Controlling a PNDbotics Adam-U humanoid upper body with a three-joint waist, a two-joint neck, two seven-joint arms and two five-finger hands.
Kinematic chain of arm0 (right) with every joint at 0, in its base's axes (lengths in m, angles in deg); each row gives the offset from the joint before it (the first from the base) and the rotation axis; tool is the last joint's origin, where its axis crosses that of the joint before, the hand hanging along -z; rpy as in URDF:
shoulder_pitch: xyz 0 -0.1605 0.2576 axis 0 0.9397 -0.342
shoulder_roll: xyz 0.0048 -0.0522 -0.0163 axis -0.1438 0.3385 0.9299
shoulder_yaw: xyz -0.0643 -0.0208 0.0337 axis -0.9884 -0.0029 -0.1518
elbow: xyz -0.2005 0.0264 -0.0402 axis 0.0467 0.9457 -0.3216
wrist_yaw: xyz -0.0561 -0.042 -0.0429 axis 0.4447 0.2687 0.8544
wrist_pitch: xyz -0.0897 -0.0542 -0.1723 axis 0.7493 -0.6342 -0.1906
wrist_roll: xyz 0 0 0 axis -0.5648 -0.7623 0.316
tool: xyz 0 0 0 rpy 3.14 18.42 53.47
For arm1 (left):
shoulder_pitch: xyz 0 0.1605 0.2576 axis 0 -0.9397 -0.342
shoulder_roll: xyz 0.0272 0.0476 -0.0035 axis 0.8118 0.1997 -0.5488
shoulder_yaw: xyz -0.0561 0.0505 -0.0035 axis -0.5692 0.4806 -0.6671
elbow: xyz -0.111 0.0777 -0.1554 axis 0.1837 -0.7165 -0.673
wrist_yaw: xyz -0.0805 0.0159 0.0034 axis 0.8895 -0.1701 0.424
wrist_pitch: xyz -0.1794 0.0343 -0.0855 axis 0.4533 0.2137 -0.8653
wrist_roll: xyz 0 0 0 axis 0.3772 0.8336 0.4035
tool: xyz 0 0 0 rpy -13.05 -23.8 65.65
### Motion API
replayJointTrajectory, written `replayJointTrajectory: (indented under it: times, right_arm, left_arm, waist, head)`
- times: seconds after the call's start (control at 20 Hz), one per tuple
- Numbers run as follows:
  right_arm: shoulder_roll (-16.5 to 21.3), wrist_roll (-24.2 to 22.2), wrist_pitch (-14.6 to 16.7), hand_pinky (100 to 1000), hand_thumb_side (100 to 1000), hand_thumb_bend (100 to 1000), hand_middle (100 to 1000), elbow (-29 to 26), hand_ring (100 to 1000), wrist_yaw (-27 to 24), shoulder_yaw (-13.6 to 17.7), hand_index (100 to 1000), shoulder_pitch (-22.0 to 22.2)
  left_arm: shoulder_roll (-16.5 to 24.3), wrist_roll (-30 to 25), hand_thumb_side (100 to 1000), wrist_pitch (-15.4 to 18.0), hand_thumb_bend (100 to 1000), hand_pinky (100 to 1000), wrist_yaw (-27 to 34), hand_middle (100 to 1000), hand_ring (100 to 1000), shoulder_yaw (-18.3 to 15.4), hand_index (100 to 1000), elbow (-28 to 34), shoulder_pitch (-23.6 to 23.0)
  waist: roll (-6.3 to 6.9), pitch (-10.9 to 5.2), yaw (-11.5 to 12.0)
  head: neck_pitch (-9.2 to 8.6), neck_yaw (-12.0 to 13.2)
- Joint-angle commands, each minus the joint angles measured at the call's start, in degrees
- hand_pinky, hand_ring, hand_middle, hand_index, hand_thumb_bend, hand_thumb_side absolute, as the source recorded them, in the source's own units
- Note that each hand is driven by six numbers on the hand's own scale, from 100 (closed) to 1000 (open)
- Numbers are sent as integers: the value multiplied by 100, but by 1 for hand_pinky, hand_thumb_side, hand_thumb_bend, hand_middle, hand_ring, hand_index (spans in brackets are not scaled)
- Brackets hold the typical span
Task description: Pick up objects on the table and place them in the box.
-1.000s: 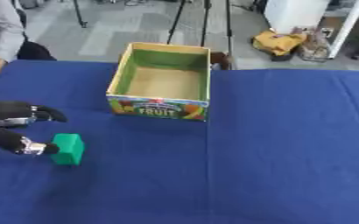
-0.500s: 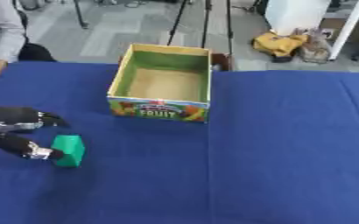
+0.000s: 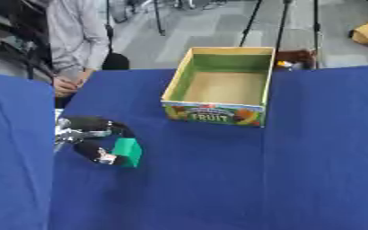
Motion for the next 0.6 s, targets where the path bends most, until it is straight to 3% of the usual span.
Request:
replayJointTrajectory:
  times: [0.05, 0.6]
  right_arm:
    - [24, 24, -22, 846, 1000, 100, 555, -116, 901, -22, 32, 843, -53]
    - [8, 90, -59, 847, 1000, 100, 550, -116, 900, -36, 50, 838, -67]
  left_arm:
    - [122, -795, 1000, 898, 477, 927, -73, 895, 925, -13, 1000, 99, 23]
    - [106, -488, 956, 932, 427, 903, -291, 826, 881, 45, 985, 148, -84]
  waist:
    - [12, -88, -7]
    - [-2, -78, -35]
  head:
    - [-6, -19]
    - [18, -19]
